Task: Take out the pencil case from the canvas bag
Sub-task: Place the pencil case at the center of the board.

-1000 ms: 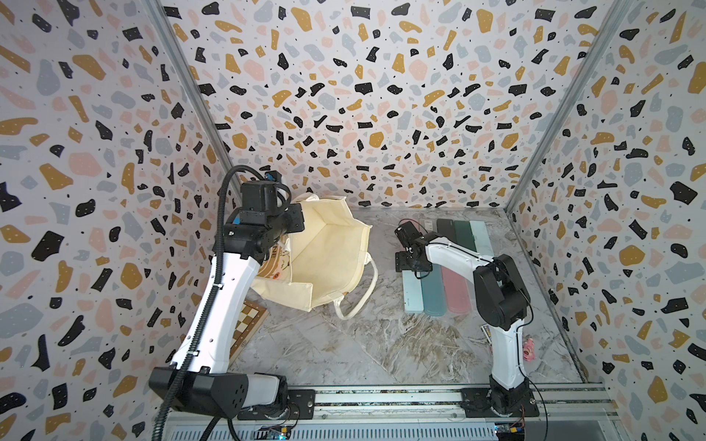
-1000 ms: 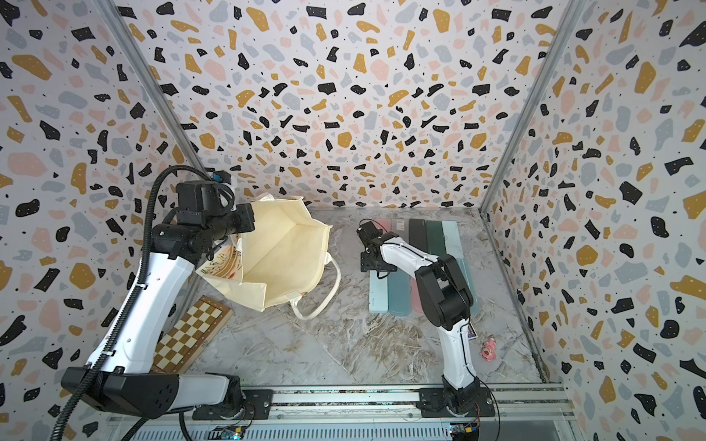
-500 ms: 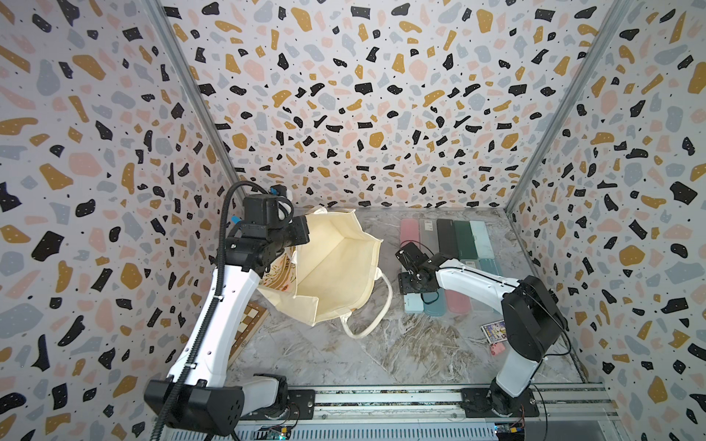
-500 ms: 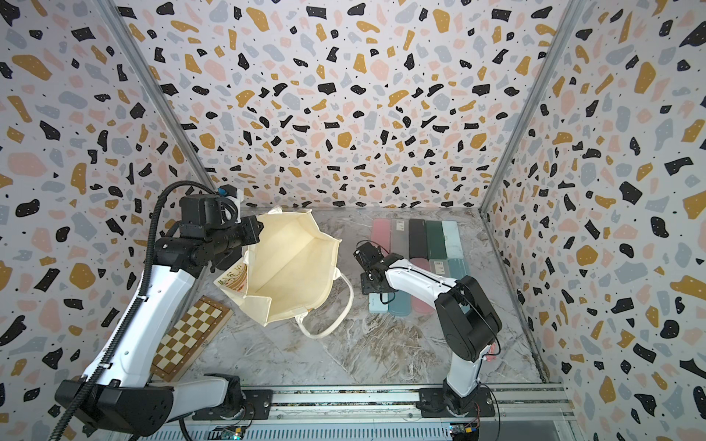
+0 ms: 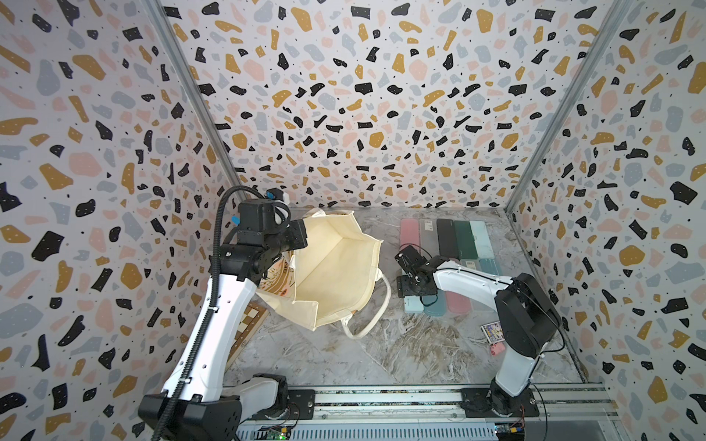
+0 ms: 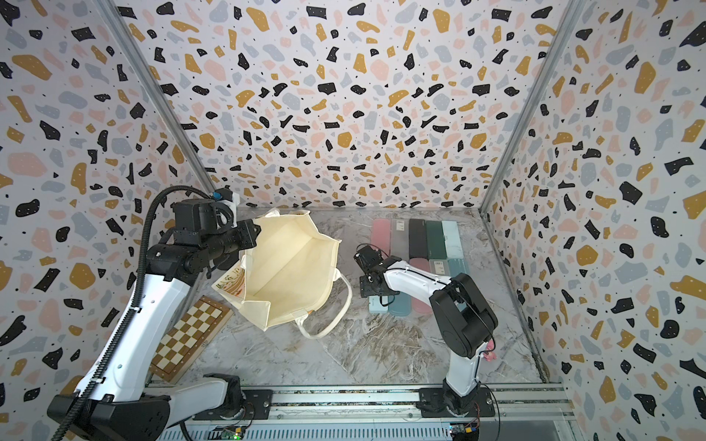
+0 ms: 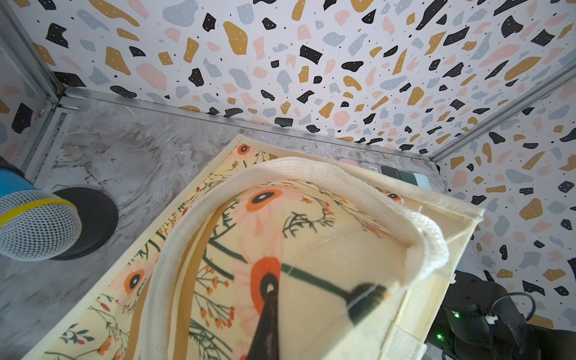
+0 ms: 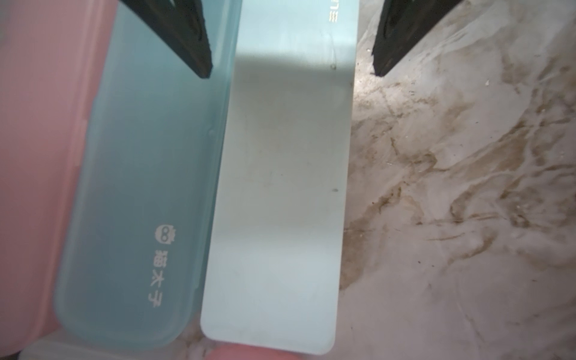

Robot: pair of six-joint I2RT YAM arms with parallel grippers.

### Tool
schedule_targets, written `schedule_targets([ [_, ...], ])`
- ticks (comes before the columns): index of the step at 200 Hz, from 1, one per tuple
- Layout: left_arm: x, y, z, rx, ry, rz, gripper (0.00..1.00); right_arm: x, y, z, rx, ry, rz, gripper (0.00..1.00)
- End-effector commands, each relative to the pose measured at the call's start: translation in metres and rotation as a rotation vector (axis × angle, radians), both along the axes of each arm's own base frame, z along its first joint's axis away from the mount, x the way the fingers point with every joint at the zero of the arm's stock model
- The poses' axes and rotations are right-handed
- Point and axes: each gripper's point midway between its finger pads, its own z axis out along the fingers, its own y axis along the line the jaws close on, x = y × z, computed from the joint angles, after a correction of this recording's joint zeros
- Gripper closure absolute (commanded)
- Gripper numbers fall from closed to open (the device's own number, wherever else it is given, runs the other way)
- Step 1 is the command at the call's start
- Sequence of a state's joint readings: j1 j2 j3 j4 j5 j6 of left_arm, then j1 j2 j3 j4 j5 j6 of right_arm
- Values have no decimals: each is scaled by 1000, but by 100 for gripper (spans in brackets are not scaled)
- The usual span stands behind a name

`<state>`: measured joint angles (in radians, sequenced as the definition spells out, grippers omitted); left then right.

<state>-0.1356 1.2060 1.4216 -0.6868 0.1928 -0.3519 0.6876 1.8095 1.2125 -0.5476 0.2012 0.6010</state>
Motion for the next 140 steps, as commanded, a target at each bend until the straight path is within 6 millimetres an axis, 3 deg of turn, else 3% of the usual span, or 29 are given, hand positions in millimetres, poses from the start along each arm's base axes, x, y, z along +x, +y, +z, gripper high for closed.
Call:
schedule_targets([
  [1,0,1,26,-12,-99,3,100,-2,0,-2,-6,8,-4,20],
  [52,0,2,26,-7,-101,3,100,2,-3,-4,-23,0,-20,32],
  [140,0,1,26,-6,-98,0,100,29,-7,-3,-29,-17,-50,35],
])
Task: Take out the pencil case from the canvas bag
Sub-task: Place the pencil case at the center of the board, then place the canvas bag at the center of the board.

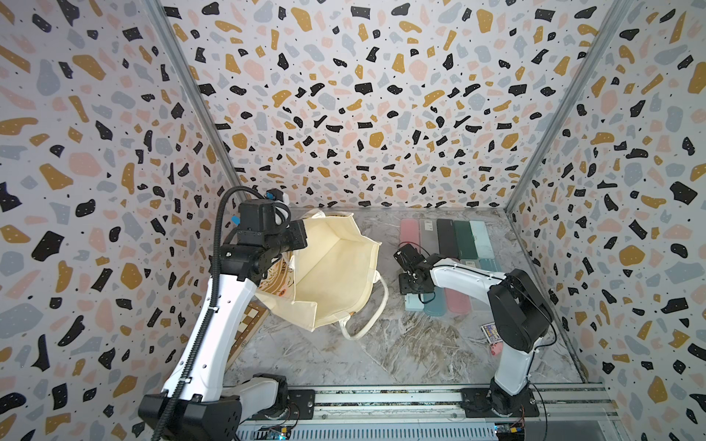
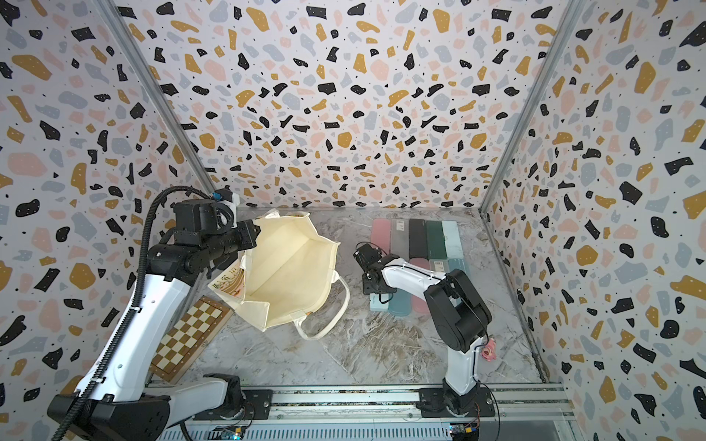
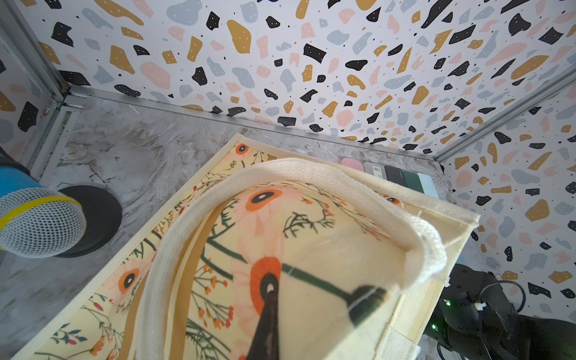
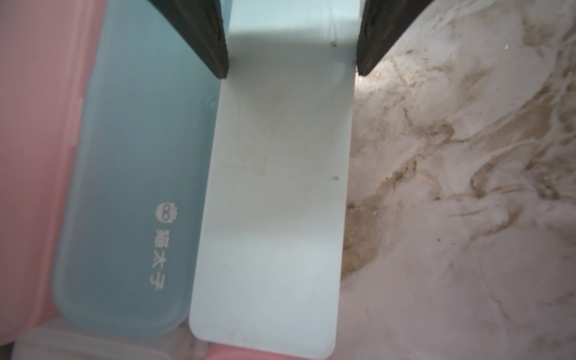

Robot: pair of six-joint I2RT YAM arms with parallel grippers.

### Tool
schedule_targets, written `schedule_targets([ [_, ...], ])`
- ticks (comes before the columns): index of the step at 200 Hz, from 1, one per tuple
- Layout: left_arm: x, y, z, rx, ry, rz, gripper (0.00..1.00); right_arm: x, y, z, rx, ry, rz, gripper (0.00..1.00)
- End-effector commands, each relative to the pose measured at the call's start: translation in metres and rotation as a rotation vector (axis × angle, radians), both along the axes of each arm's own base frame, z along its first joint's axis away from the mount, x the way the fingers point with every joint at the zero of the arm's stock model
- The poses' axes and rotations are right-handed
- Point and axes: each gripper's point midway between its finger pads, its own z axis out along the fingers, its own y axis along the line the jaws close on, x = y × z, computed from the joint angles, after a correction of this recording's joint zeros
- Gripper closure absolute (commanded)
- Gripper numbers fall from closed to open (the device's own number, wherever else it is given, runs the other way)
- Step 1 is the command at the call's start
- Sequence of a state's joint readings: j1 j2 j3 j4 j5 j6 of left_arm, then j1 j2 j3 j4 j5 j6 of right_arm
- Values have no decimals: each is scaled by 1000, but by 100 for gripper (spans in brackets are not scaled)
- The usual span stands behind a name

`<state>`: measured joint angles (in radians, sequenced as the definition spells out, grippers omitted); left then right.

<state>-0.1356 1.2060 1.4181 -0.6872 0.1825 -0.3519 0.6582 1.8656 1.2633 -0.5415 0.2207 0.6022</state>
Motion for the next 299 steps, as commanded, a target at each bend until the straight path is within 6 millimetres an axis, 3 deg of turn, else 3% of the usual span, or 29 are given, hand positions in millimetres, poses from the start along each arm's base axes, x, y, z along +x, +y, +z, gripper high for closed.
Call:
schedule_targets([
  [1,0,0,27,-12,-101,-8,100,10,-3,1,-16,-5,-14,35],
  [26,0,-1,27,-13,-98,-10,100,14,-1,7,-14,-15,-16,30],
  [46,1,-1,28,-20,-95,-3,100,14,-1,26,15,-55,-26,21],
  [94,13,0,29,-170,-61,97,100,-2,-5,123,264,-309,-68,19],
  [125,29,-1,24,-292,-46,182,100,-40,9,191,542,-505,27,19],
  [149,42,-9,24,-308,-38,209,100,-69,23,218,674,-537,97,19],
  [167,49,-20,26,-313,-40,202,100,-85,36,222,762,-516,146,19],
  [181,52,-29,25,-307,-41,199,100,-88,45,214,801,-473,154,18],
  [208,54,-40,20,-304,-34,193,100,-86,65,199,837,-395,175,18],
  [257,53,-40,20,-298,-36,200,100,-78,90,162,873,-262,139,18],
  [299,52,-41,21,-302,-39,197,100,-72,114,132,889,-163,136,27],
])
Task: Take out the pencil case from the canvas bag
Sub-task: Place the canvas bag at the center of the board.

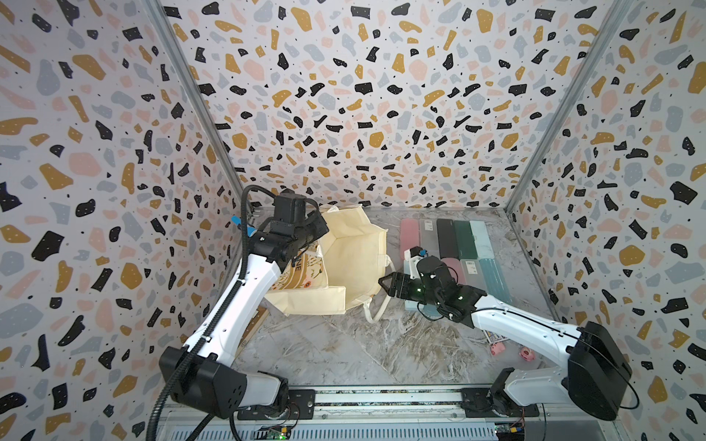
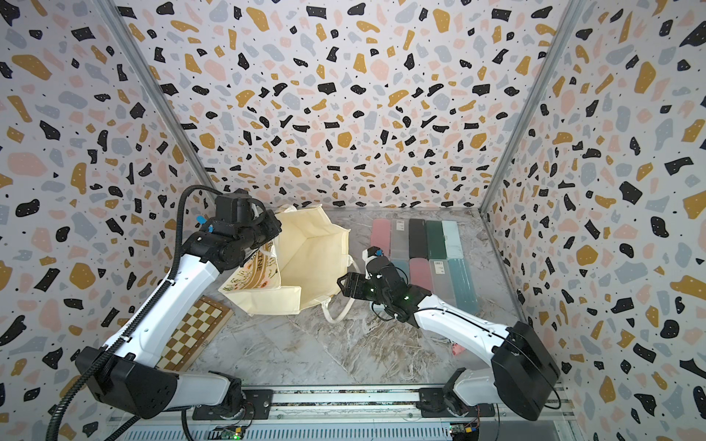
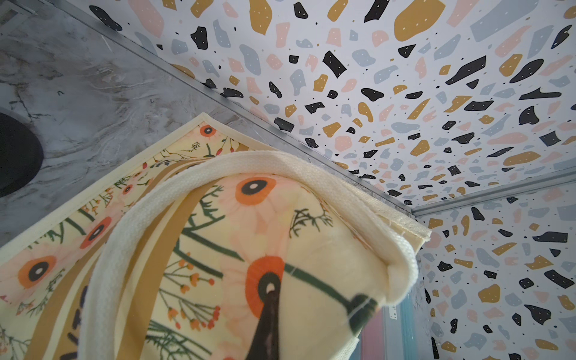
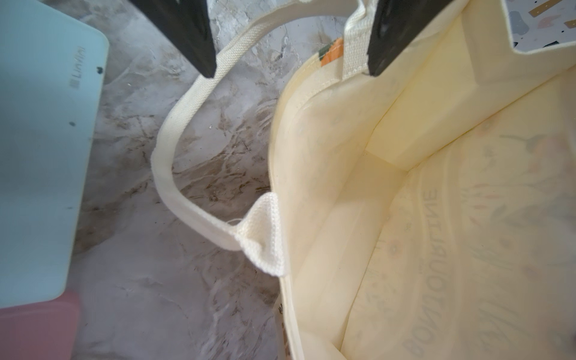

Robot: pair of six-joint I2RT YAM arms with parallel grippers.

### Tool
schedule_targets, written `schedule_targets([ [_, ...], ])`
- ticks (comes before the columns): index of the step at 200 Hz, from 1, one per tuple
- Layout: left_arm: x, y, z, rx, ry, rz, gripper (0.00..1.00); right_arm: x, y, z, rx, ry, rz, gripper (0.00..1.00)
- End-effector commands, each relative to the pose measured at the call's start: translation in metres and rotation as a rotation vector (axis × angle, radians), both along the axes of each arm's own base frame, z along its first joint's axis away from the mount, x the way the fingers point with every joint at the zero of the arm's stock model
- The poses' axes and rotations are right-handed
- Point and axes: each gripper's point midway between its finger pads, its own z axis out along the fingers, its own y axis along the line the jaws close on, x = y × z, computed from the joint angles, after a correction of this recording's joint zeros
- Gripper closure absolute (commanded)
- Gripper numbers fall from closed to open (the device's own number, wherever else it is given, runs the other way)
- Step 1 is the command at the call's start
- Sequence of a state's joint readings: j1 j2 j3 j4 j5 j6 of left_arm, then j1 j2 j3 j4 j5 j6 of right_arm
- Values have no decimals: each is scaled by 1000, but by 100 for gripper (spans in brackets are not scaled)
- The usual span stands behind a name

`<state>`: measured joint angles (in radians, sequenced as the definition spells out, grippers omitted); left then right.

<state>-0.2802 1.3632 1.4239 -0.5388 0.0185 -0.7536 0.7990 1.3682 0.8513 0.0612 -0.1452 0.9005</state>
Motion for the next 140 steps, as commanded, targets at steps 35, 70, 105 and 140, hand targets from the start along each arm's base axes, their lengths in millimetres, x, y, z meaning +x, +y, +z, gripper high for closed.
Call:
schedule_targets([
  [35,4,-3,50,-58,-148,4,100,12,32,-3,69,24,44,40],
  [70,-1,-1,52,-53,-153,0,100,19,35,-13,62,35,28,50],
  [105,-4,1,55,-46,-164,6,100,20,31,-10,58,24,8,69],
  [140,-9,4,55,-32,-163,7,100,18,22,12,74,-20,-13,87],
])
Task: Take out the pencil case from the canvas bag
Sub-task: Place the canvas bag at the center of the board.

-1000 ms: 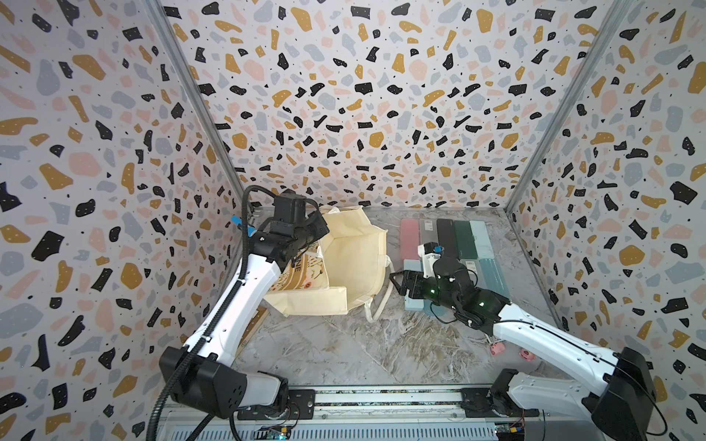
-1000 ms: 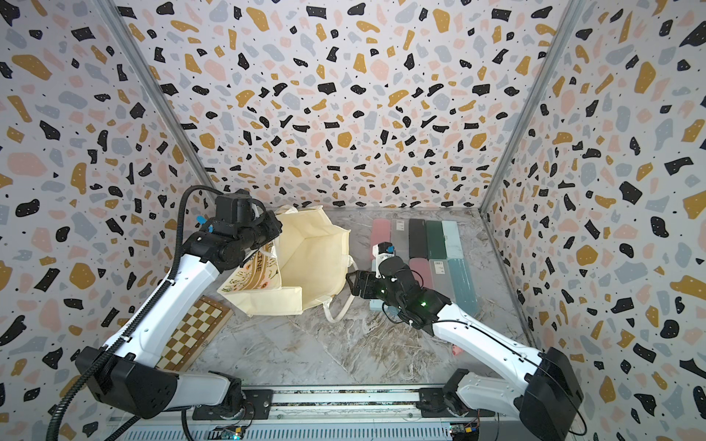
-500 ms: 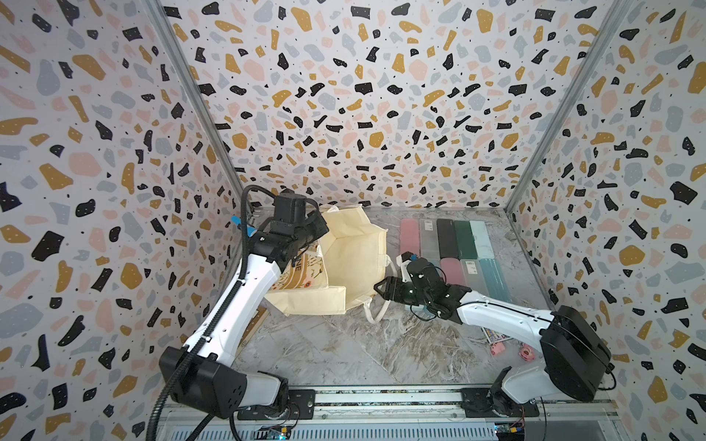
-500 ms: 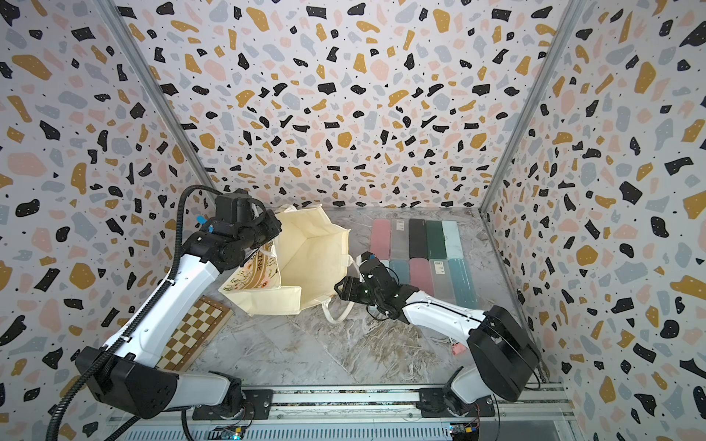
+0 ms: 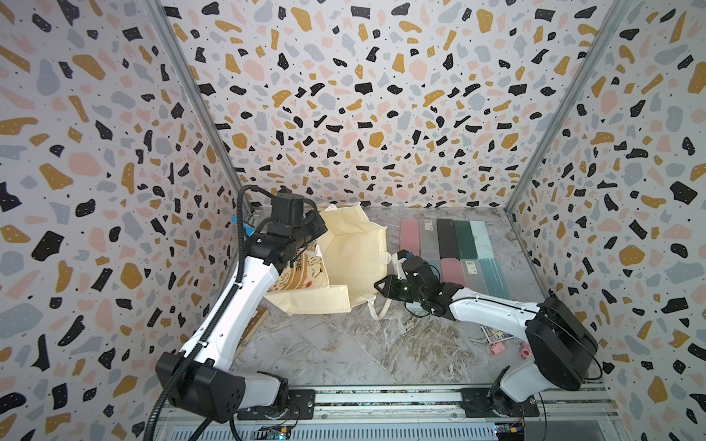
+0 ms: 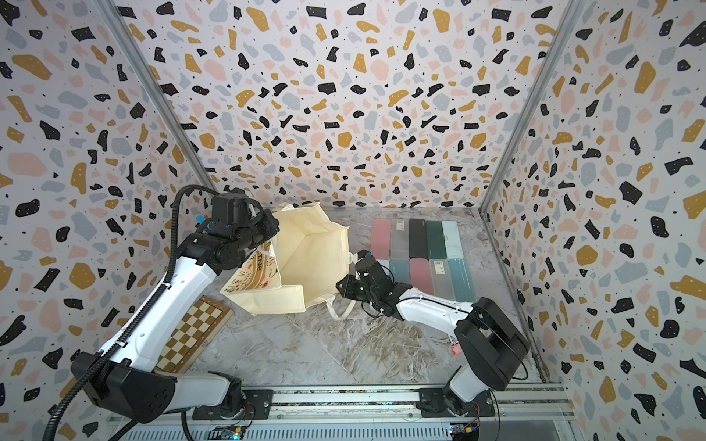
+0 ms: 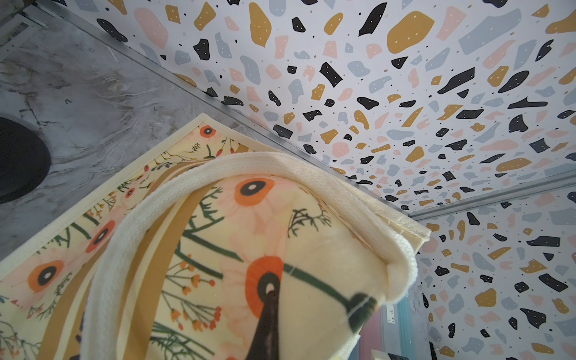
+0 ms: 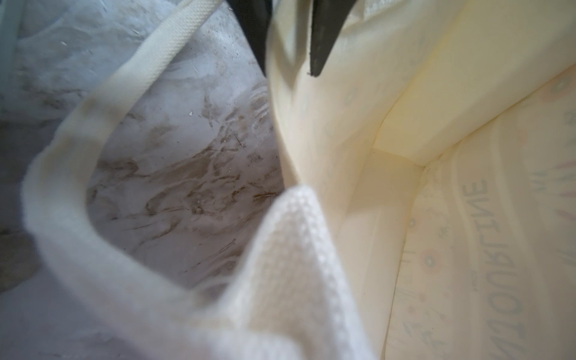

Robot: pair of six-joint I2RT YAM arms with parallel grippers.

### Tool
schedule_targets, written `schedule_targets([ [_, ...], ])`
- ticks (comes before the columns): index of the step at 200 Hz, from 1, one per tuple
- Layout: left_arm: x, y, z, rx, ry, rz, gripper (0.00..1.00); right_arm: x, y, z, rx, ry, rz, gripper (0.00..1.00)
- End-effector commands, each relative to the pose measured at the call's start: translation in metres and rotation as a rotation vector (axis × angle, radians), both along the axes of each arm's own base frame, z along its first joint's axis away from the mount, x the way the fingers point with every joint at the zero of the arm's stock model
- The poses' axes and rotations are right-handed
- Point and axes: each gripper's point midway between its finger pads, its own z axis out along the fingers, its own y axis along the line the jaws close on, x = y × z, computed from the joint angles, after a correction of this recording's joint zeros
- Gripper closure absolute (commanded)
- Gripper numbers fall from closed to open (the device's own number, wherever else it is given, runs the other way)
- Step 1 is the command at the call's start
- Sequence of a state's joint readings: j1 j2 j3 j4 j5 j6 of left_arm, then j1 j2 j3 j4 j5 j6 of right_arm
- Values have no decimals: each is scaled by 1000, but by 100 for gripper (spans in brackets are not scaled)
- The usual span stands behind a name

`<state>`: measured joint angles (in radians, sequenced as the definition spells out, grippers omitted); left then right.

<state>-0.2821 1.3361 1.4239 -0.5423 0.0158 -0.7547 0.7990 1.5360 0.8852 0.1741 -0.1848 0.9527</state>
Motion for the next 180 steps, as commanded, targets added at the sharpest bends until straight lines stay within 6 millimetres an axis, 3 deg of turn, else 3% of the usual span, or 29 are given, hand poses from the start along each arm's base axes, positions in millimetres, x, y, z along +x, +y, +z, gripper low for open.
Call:
schedule_targets([
  [1,-4,3,45,-25,-141,7,100,3,-4,43,49,-89,-23,87],
  [28,-12,6,59,-6,-165,1,100,2,-14,71,53,-145,-44,100],
  [72,-32,14,98,50,-236,-20,100,-1,-32,154,96,-306,-70,100],
  [97,-34,16,111,104,-238,-41,100,5,-39,190,55,-372,-70,100],
  [136,-15,6,108,164,-169,-101,100,40,-61,238,33,-397,-83,100],
  [180,21,-14,80,196,-39,-176,100,94,-82,259,8,-366,-75,100],
])
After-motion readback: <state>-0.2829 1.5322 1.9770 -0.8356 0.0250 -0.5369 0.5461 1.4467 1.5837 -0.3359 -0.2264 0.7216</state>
